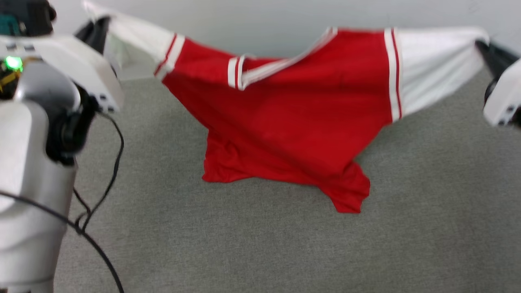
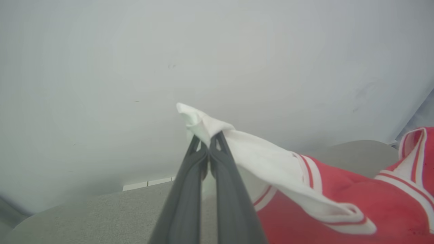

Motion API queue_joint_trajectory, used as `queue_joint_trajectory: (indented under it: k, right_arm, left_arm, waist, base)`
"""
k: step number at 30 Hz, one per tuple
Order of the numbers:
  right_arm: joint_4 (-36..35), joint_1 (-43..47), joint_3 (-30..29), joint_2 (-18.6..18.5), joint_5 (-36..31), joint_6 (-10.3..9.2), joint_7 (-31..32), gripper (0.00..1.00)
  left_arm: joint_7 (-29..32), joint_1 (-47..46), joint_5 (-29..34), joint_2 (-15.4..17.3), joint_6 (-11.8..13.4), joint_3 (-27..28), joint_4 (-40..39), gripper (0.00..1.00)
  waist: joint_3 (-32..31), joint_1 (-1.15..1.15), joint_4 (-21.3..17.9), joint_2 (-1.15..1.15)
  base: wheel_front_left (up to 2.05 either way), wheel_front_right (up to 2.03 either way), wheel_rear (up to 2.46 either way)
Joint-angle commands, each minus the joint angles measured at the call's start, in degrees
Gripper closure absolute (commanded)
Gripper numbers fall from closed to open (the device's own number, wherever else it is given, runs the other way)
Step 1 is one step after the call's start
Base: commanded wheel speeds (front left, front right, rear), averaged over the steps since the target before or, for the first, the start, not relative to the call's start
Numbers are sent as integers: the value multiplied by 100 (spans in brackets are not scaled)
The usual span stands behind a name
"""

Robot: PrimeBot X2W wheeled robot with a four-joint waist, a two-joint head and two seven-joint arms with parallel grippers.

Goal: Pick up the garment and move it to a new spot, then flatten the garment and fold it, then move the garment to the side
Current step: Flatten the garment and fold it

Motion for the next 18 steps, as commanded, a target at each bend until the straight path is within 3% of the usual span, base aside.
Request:
queue_joint_trajectory:
  k: [1, 9, 18]
  right_arm:
    - [191, -532, 37, -2, 16, -3, -253, 100]
    - [1081, -2766, 336, -143, -154, -2, -1563, 100]
    - [1830, -4971, 897, -39, -267, -3, -2535, 100]
  left_arm:
    - [-171, -460, 73, -51, -56, 23, 222, 100]
    - [-929, -2530, 272, -299, -236, 59, 1260, 100]
    - [-1731, -4594, 632, -119, -312, 148, 2083, 100]
  waist:
    - [253, 0, 98, 0]
    - [1074, 0, 270, 0]
    - [2010, 0, 175, 0]
  base:
    - [0, 0, 0]
    - [0, 0, 0]
    - [0, 0, 0]
